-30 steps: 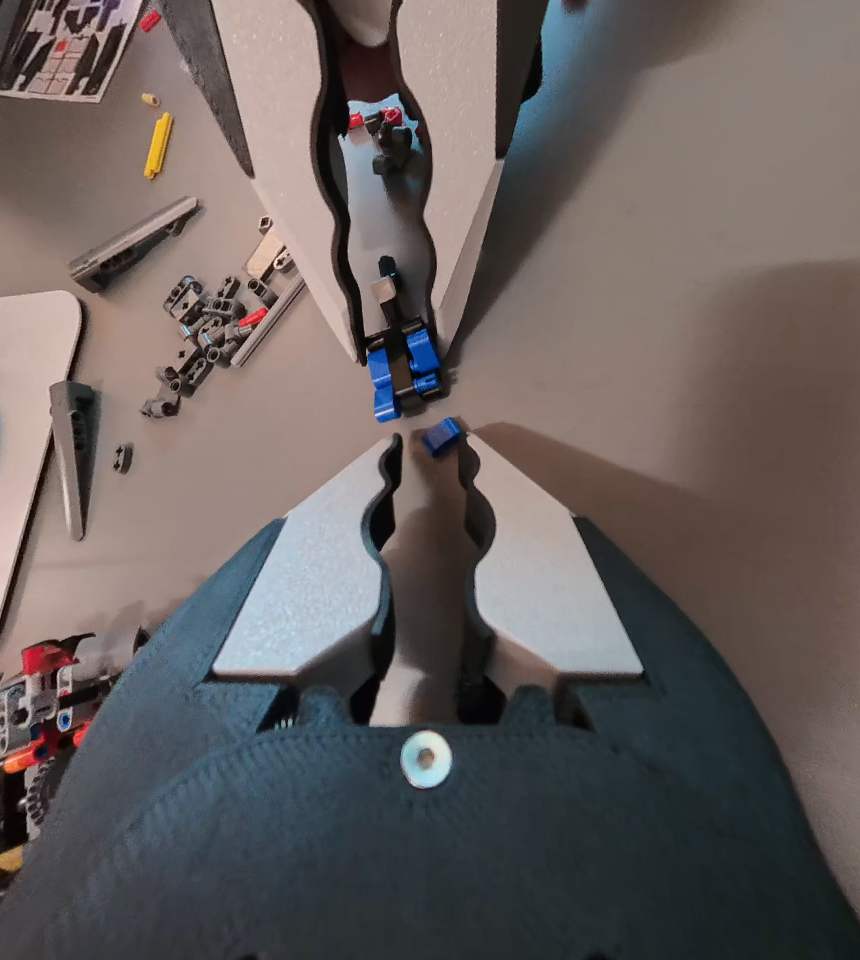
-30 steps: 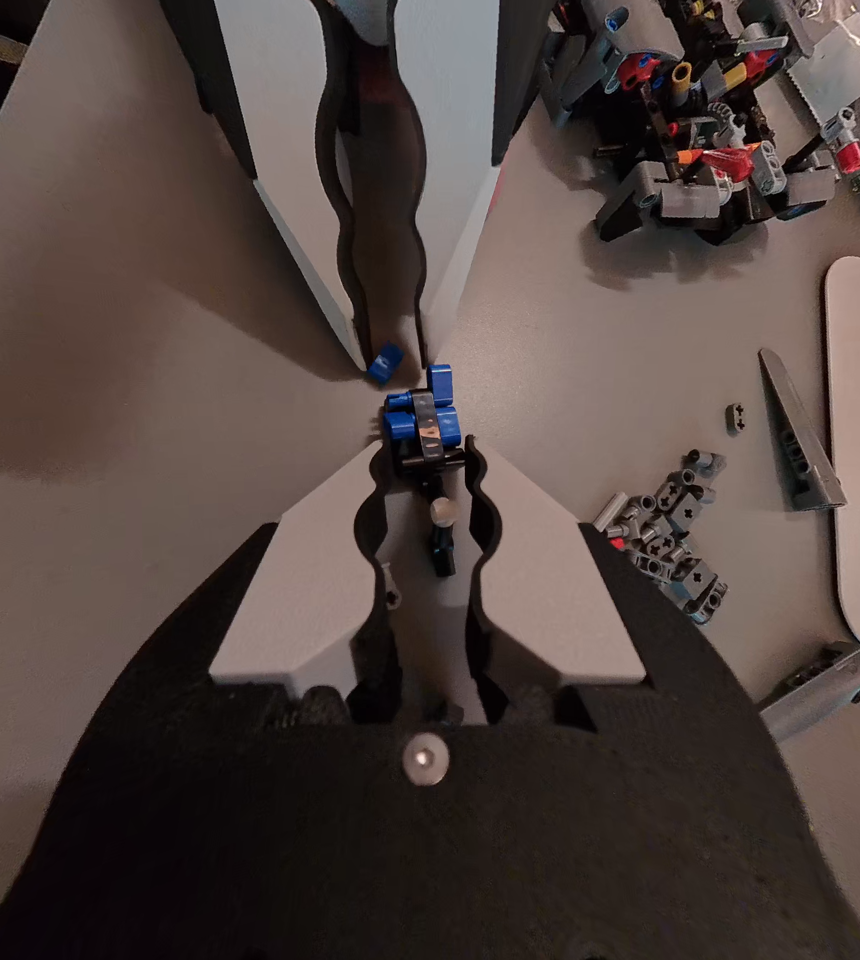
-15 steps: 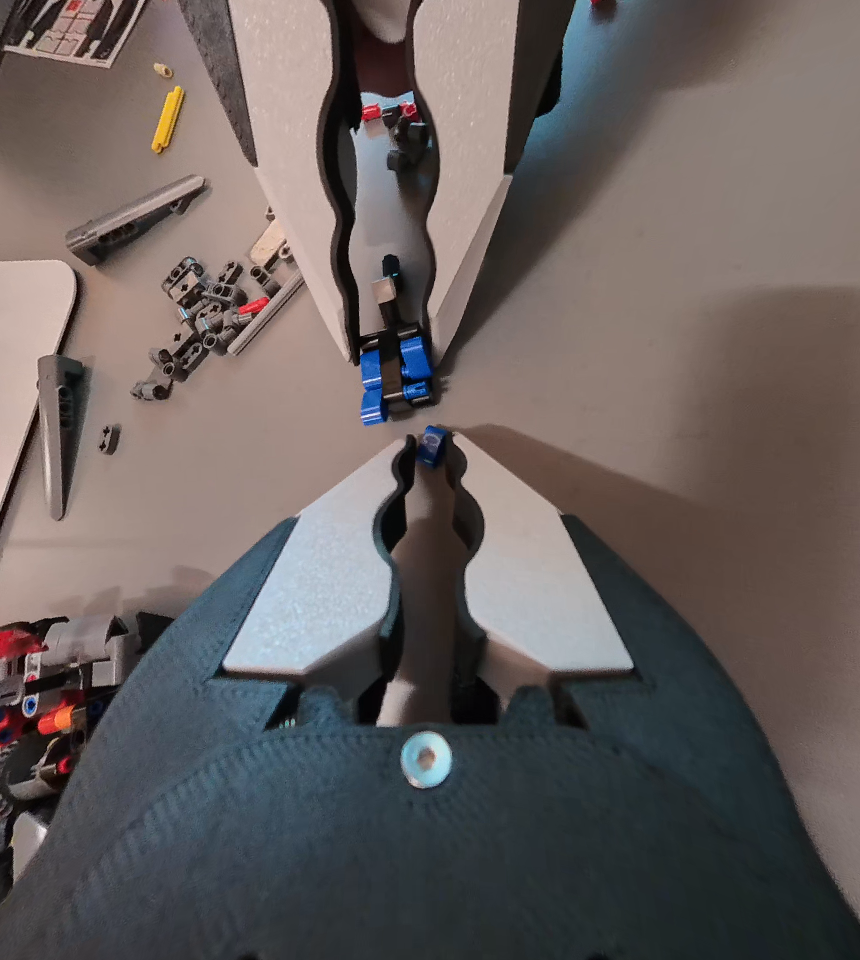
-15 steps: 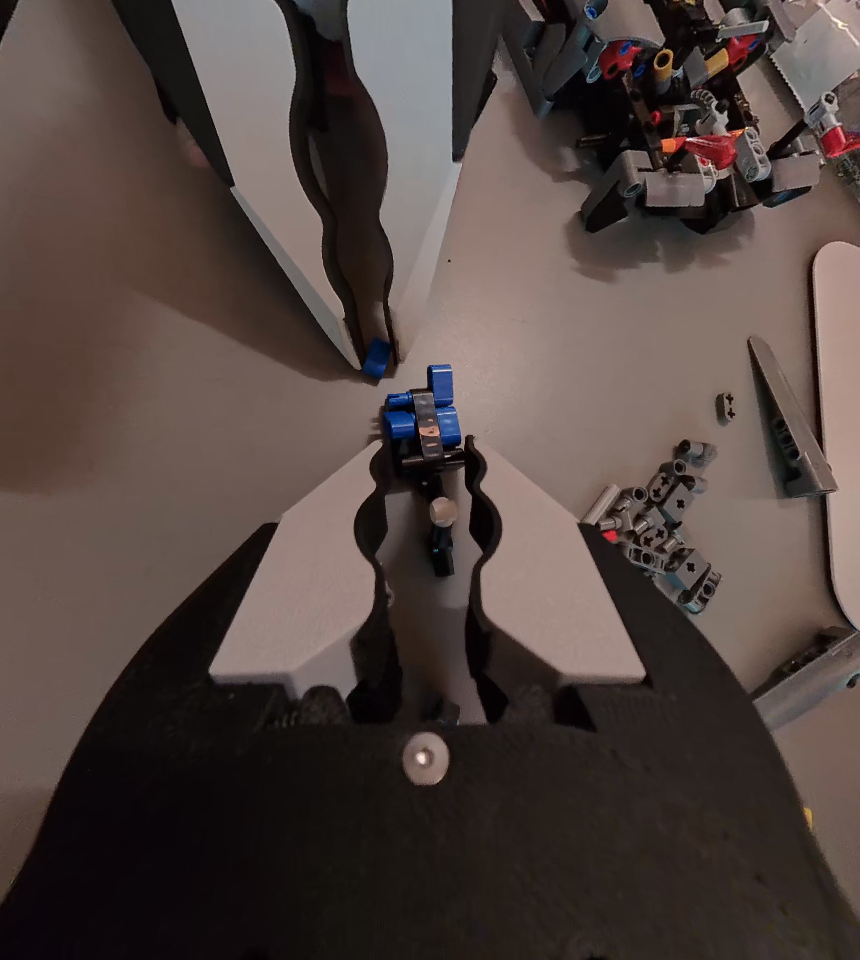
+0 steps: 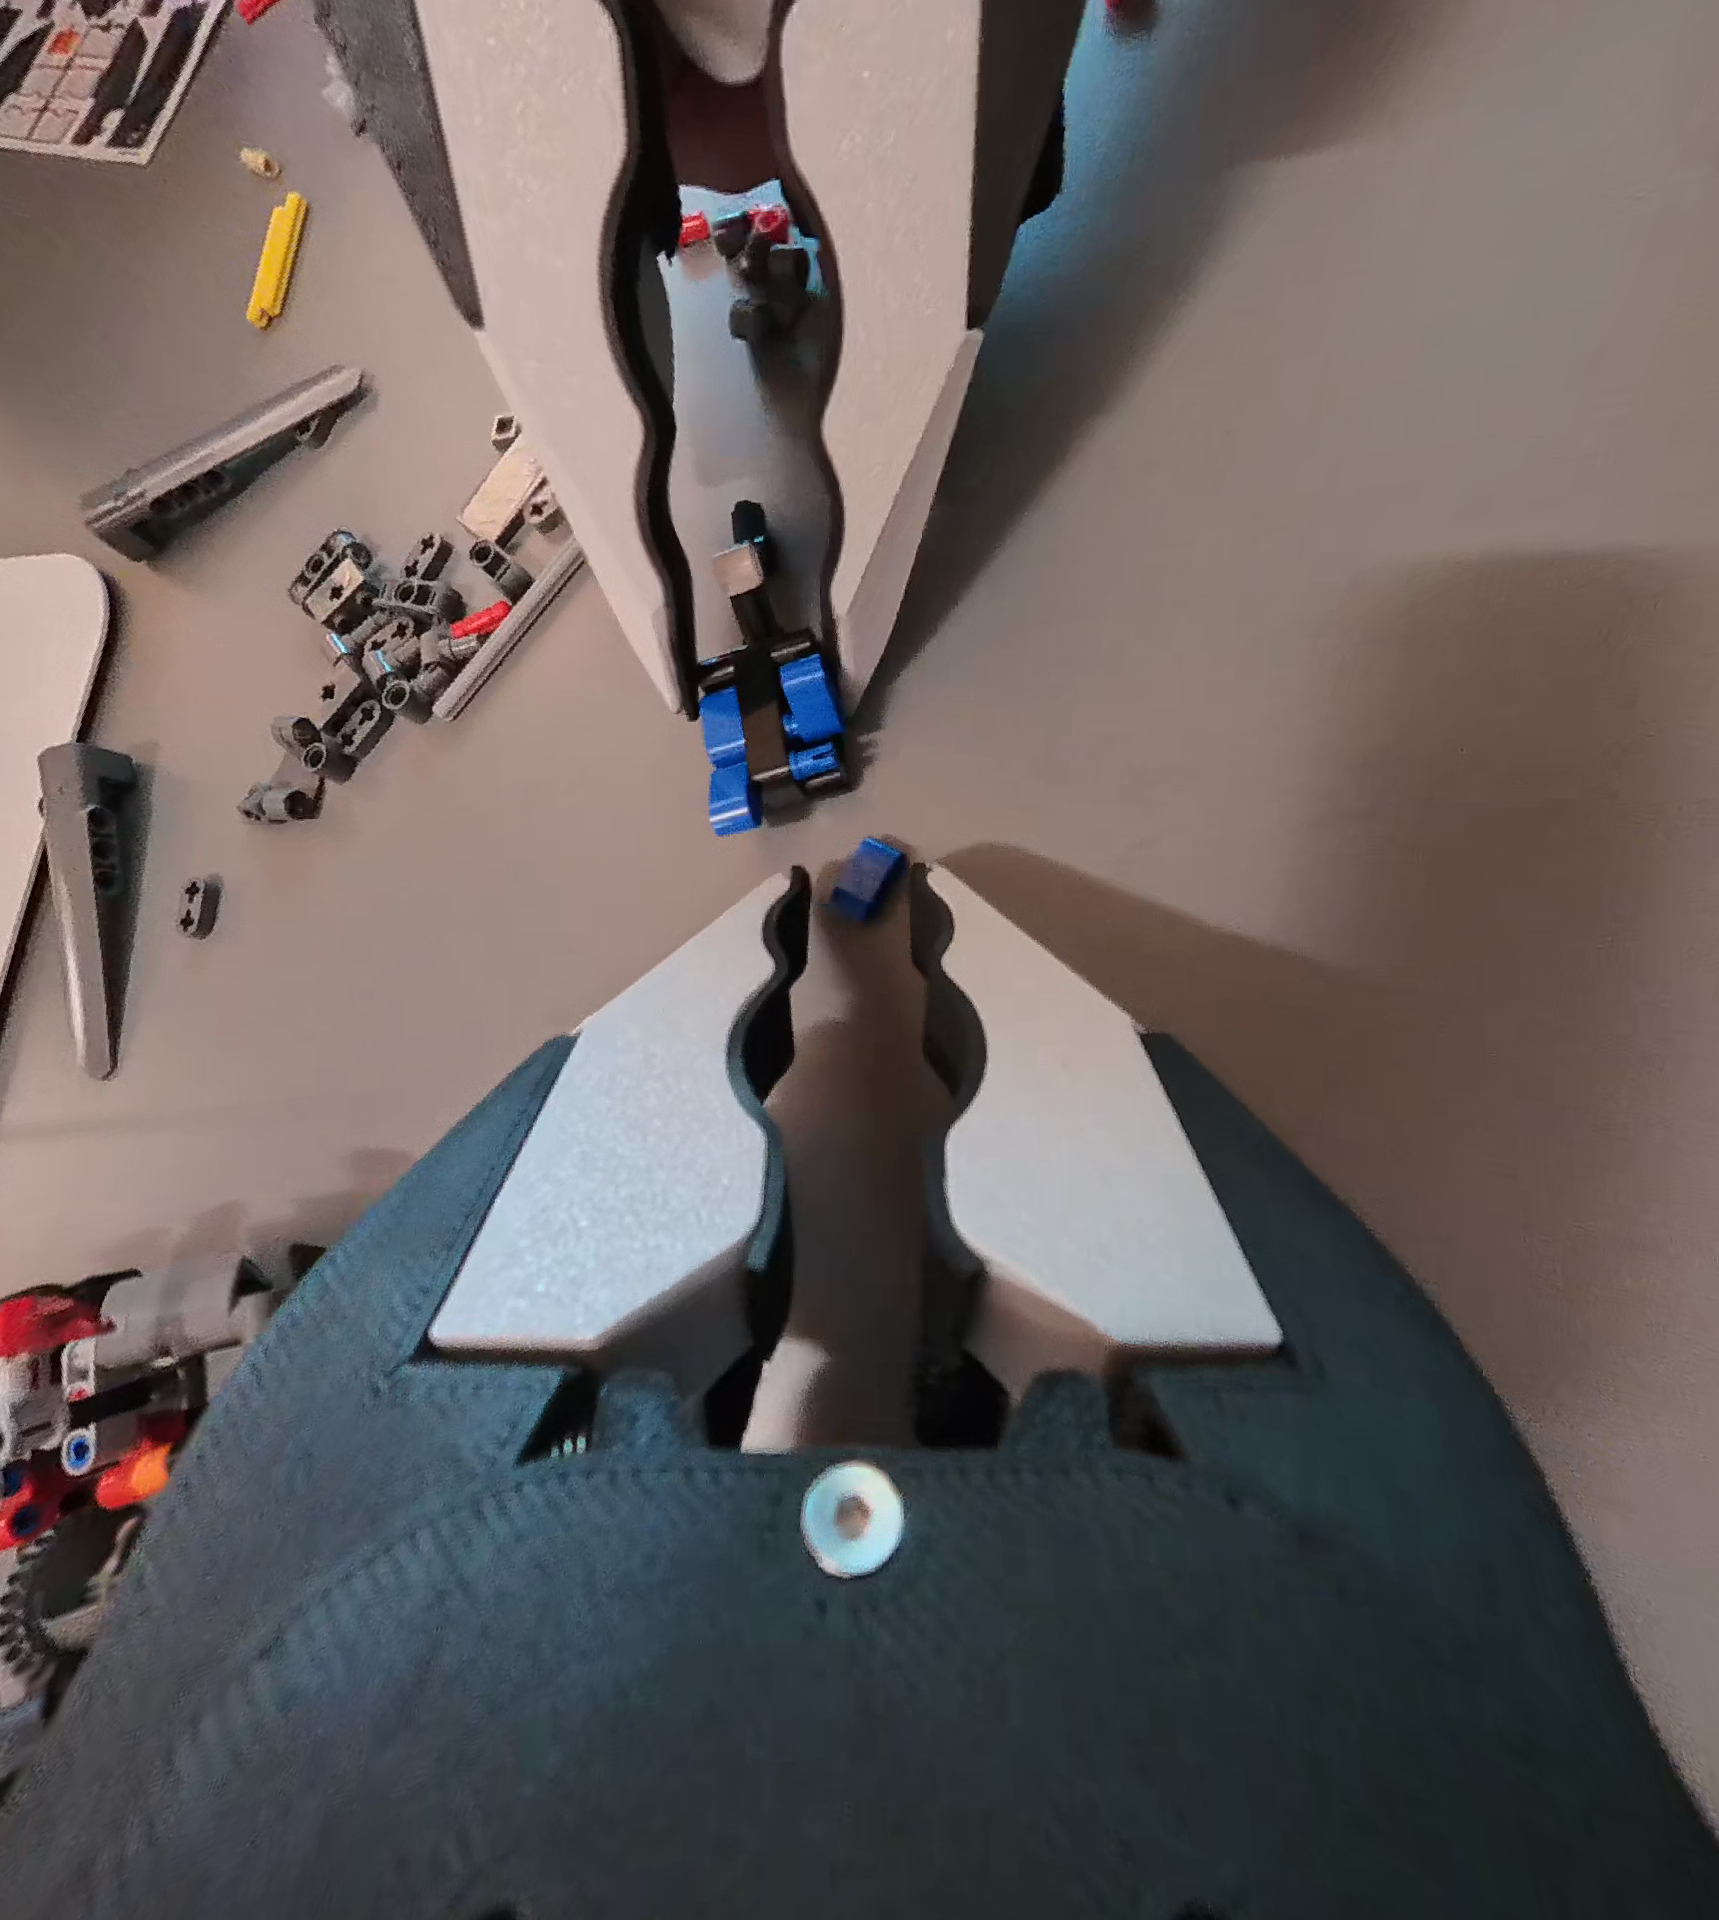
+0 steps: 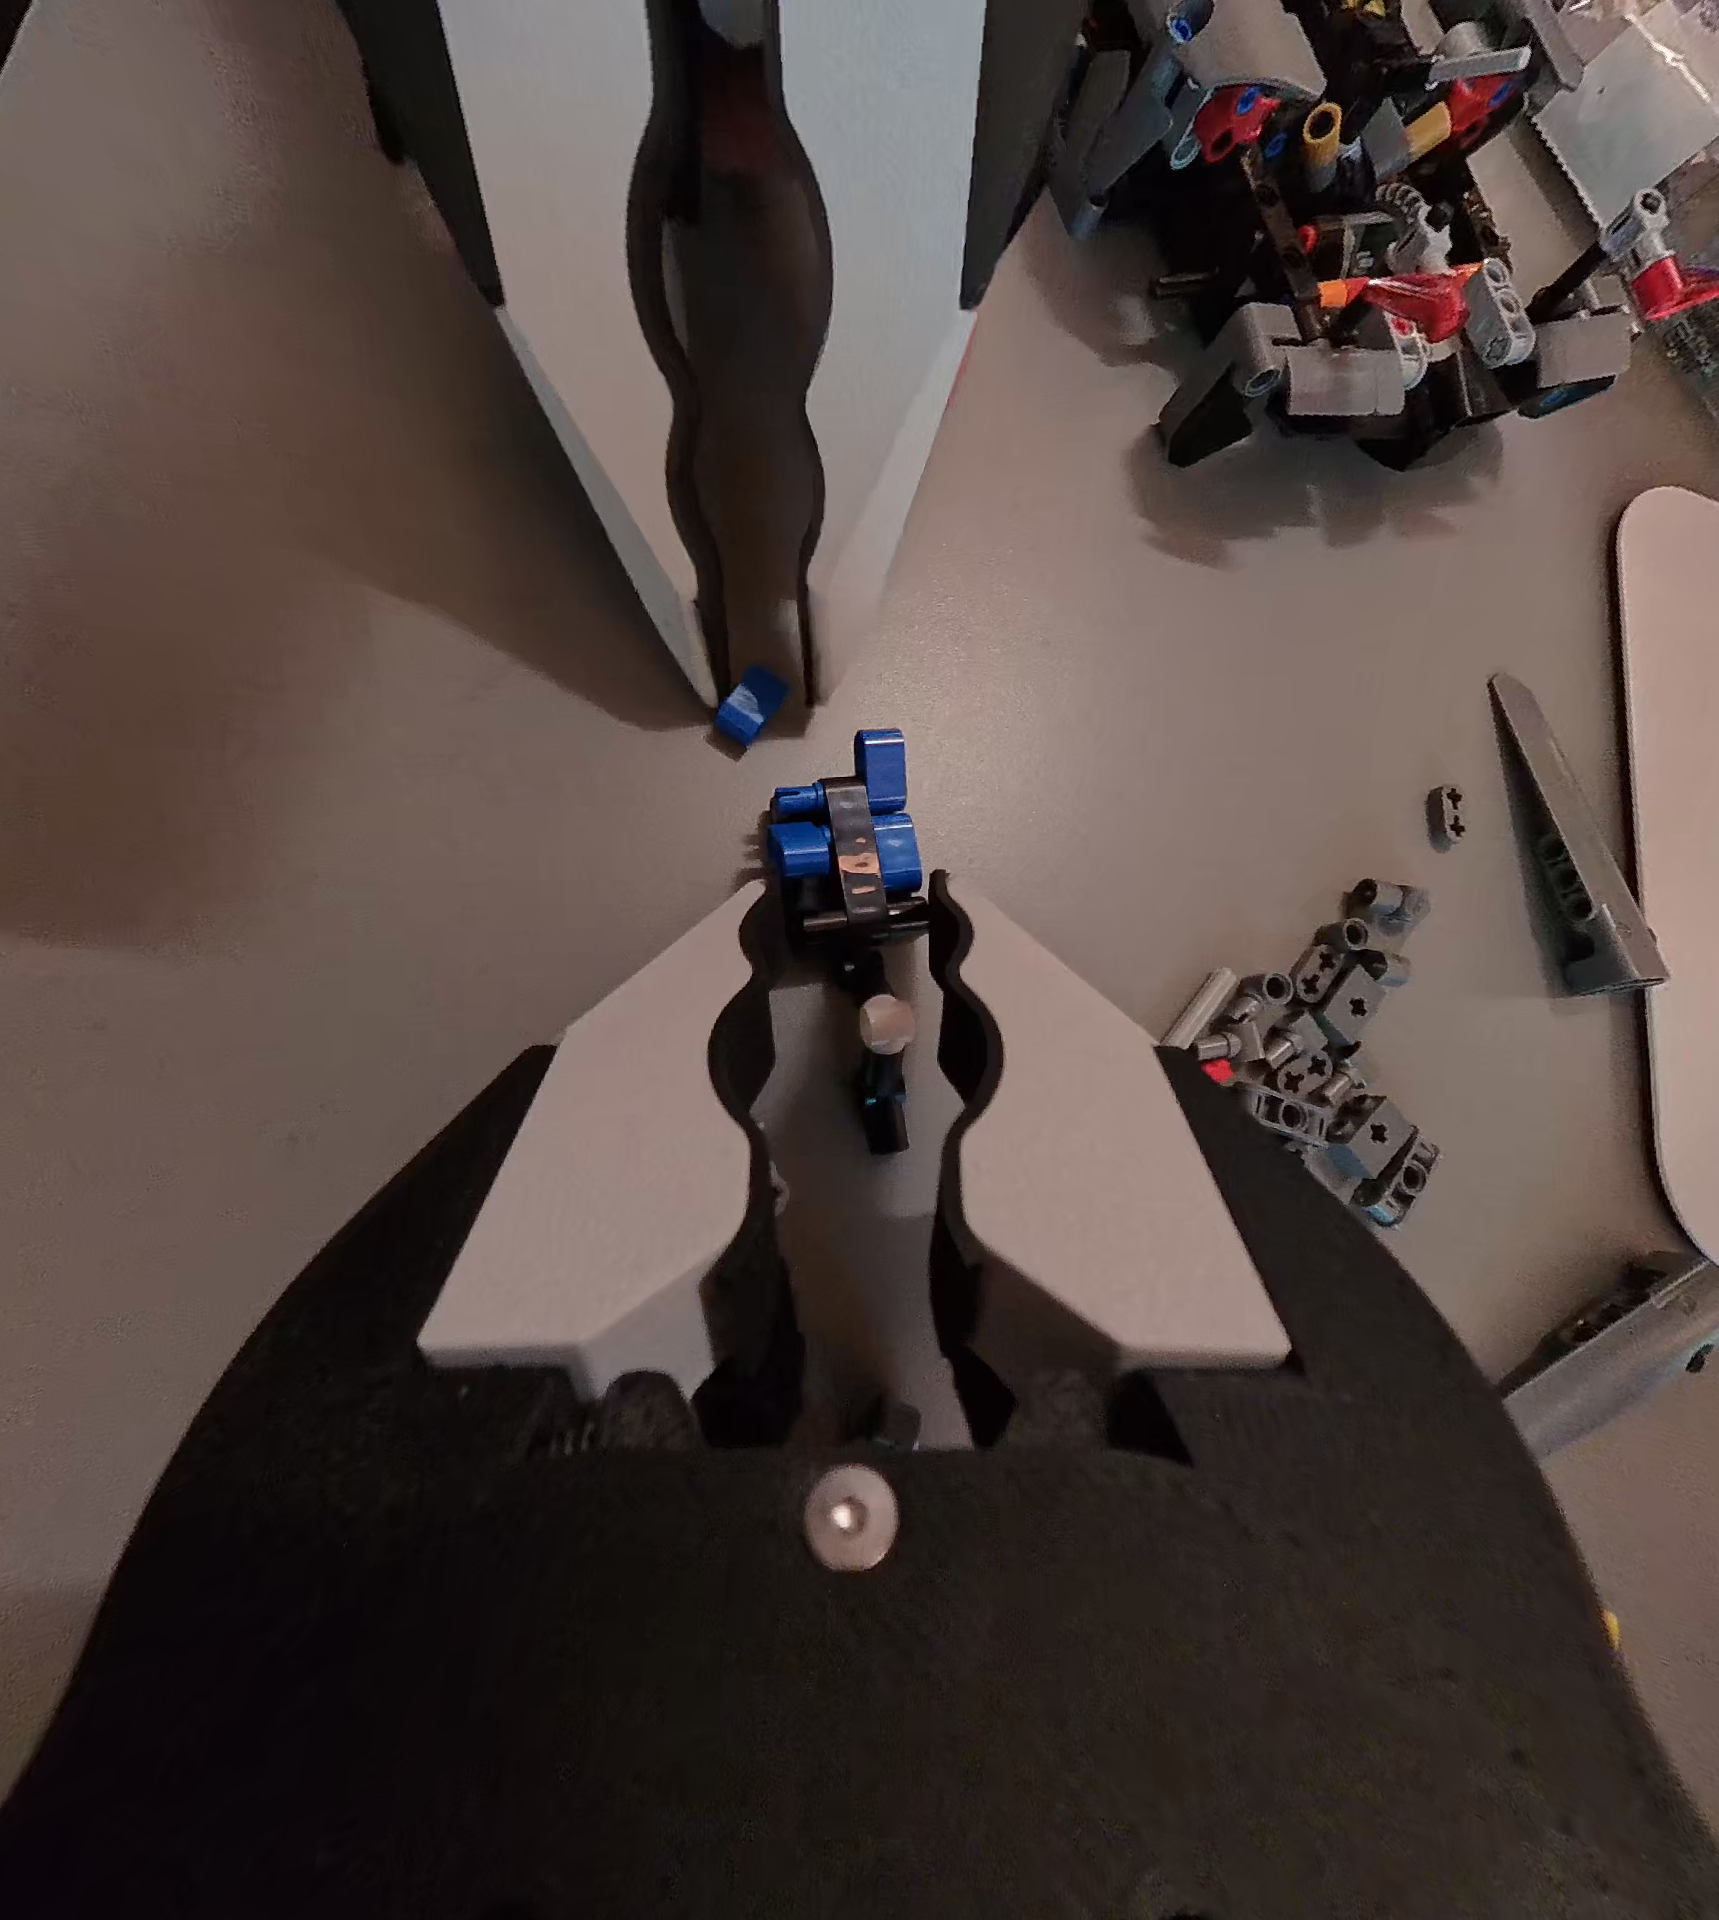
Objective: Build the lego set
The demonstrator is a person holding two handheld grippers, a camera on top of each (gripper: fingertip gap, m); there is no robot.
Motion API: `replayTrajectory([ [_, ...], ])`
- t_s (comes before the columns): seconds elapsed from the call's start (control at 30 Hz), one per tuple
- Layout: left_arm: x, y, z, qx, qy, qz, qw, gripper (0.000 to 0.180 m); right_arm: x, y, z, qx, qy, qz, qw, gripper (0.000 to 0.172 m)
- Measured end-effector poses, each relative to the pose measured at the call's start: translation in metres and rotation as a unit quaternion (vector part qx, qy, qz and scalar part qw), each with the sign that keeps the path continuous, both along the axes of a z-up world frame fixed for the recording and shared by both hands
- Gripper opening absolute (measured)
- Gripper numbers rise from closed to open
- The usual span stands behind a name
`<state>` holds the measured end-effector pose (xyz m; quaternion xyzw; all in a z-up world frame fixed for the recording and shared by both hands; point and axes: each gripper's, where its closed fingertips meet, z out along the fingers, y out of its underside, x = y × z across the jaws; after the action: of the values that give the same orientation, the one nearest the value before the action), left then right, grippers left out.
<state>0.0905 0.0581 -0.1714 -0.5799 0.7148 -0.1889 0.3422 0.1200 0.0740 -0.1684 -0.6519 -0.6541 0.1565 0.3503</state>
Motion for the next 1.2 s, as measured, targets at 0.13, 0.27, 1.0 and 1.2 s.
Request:
replayTrajectory([
  [0.13, -0.001, 0.0, -0.002, -0.011, 0.009, -0.011, 1.0, 0.009, 0.0, 0.0, 0.0, 0.0, 0.0, 0.0, 1.0, 0.025],
  [0.27, 0.0, -0.002, -0.001, -0.012, 0.008, -0.02, 1.0, 0.009, 0.0, -0.001, 0.0, 0.0, 0.0, -0.002, 1.0, 0.025],
  [1.0, 0.001, 0.004, 0.007, 0.042, 0.023, 0.057, 0.997, 0.007, -0.017, 0.0, 0.007, 0.003, 0.008, -0.043, 0.999, 0.037],
  [1.2, 0.0, 0.006, 0.006, 0.037, 0.027, 0.073, 0.996, 0.007, -0.024, 0.0, 0.004, 0.005, 0.001, -0.042, 0.999, 0.041],
])
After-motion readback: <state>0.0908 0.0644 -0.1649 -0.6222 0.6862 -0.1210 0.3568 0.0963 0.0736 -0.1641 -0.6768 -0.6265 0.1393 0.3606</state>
